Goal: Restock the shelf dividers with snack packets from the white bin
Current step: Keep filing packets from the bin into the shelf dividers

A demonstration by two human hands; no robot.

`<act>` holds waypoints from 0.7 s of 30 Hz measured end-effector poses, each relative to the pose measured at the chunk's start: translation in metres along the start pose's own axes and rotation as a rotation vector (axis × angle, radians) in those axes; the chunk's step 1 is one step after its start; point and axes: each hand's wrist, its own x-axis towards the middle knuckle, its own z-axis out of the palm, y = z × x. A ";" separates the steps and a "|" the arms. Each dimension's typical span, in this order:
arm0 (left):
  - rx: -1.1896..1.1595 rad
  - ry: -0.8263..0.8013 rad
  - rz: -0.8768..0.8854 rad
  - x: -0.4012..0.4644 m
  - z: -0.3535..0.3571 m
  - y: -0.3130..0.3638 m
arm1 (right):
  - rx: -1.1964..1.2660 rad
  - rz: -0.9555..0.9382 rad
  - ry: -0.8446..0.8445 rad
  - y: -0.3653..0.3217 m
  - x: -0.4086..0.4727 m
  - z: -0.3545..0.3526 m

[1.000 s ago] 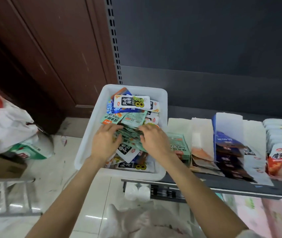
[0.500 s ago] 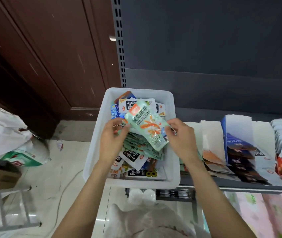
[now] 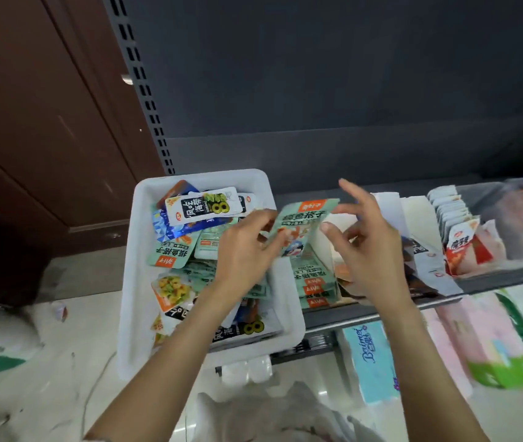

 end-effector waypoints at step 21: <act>0.138 -0.247 -0.003 -0.049 0.027 -0.032 | -0.537 -0.237 -0.201 0.070 -0.030 0.013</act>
